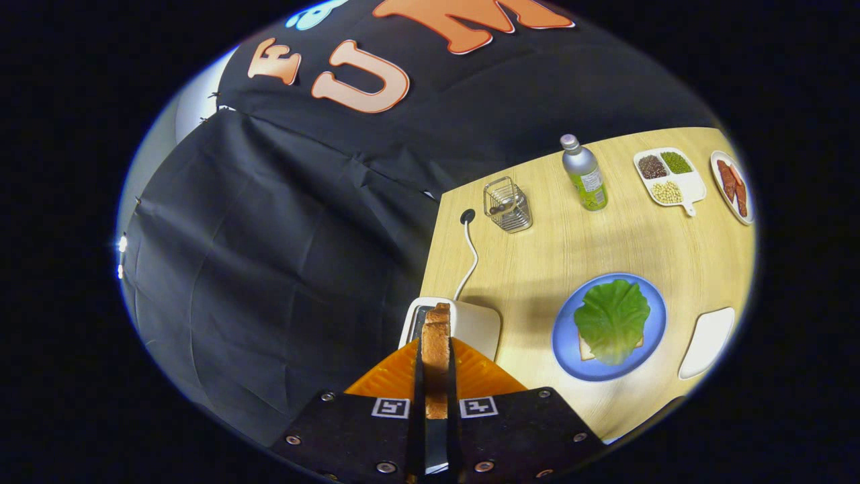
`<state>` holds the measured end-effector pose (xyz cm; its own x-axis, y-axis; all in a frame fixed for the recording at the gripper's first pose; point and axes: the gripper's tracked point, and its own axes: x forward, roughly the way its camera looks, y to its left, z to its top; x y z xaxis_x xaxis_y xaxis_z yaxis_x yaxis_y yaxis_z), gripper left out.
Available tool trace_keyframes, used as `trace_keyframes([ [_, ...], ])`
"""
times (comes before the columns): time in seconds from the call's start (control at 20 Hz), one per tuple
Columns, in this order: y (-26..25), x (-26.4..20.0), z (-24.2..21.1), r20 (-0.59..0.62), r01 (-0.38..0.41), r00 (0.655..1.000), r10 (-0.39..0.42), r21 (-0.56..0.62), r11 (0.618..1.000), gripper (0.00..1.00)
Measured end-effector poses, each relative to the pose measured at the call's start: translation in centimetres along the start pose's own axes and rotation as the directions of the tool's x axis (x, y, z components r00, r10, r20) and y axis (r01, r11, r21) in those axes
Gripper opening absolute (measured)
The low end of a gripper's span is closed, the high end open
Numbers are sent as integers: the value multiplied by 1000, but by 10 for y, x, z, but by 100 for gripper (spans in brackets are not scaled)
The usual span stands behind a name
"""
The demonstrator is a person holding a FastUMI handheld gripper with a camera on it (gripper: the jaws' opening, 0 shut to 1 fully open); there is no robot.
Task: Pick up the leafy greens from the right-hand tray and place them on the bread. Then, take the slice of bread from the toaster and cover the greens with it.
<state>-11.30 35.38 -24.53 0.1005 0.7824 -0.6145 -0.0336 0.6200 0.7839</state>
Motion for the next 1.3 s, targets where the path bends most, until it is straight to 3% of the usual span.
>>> trace_keyframes([
  [0.5,-89,-9,-2,12,-3,1000,3,25,1000,13],
  [1.0,-152,12,-16,-48,11,999,-7,100,995,13],
  [1.3,-190,27,-24,-77,62,996,-52,134,989,14],
])
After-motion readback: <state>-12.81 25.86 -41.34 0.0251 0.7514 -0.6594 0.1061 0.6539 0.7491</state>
